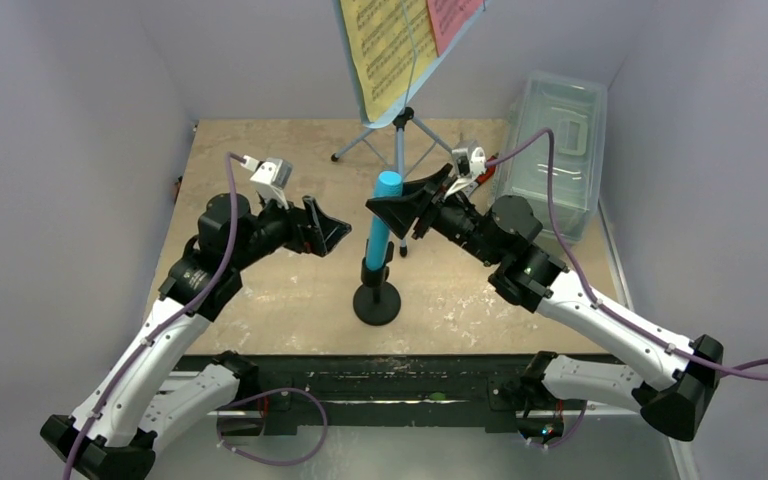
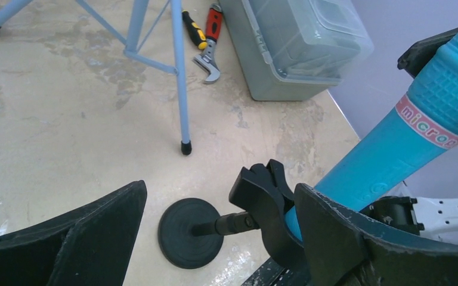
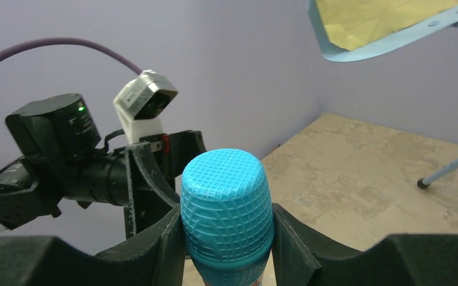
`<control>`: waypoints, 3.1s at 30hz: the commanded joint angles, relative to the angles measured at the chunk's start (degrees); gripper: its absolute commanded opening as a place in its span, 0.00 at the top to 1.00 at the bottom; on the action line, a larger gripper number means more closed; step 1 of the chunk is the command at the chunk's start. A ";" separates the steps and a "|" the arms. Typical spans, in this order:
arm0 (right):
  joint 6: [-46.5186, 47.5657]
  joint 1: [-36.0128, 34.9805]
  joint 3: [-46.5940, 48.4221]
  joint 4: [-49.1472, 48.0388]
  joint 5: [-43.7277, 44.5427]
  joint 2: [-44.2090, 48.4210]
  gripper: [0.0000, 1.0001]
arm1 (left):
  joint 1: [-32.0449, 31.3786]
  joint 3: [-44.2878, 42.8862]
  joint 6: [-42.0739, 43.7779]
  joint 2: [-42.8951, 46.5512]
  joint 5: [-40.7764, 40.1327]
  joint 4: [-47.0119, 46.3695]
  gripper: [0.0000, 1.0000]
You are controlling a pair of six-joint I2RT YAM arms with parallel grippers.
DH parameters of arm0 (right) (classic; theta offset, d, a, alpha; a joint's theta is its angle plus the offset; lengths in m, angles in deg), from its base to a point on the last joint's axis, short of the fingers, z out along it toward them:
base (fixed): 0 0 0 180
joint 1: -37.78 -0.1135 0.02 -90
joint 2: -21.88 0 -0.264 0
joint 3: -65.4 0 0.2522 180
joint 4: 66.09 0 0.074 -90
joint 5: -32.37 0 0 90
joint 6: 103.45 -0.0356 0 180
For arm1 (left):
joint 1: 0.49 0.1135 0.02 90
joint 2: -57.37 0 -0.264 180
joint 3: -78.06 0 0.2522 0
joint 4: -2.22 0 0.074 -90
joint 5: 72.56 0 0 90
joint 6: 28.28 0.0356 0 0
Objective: Set up the instrument practice props
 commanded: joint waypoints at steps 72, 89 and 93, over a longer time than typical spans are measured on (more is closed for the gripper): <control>11.83 9.75 -27.29 -22.38 -37.98 12.12 0.02 | -29.24 -0.67 24.30 -9.84 -18.99 -8.10 0.99; 22.37 9.82 -35.15 -47.65 -39.50 1.90 0.02 | -17.28 3.77 51.40 -6.51 20.14 -4.87 1.00; 24.58 9.88 -32.74 -46.22 -39.18 -1.64 0.02 | -17.00 4.63 50.54 -6.13 21.72 -5.65 1.00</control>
